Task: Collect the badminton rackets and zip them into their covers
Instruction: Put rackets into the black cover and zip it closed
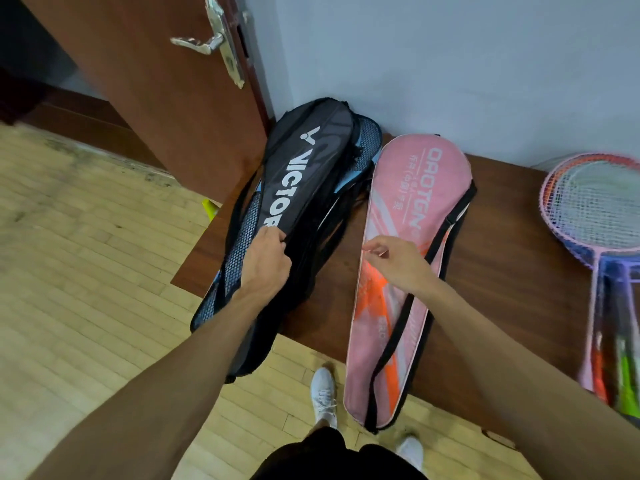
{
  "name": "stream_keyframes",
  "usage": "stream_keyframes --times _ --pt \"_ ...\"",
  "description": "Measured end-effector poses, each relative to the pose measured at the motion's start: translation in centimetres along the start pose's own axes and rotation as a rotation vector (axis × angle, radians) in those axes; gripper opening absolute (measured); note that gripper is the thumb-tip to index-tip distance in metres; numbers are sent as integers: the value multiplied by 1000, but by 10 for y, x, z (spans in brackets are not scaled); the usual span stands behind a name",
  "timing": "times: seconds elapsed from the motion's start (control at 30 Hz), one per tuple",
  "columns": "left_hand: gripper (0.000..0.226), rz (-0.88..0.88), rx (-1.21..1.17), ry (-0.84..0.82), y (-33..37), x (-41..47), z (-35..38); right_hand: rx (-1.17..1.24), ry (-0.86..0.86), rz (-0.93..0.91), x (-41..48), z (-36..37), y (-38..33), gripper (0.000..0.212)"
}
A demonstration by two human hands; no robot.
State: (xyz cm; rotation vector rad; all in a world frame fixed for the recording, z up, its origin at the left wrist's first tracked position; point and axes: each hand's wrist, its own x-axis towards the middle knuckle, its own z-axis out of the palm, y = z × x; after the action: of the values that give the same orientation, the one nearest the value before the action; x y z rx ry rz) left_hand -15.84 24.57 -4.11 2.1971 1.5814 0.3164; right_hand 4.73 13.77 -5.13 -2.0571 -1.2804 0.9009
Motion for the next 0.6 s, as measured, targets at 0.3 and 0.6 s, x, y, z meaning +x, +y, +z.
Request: stream_keyframes --times 0.3,0.6 --pt "11 149 -34 66 128 -84 -3 32 118 5 -88 -84 65 21" --pt "11 363 -113 -44 228 -149 60 80 264 201 -177 -143 156 17"
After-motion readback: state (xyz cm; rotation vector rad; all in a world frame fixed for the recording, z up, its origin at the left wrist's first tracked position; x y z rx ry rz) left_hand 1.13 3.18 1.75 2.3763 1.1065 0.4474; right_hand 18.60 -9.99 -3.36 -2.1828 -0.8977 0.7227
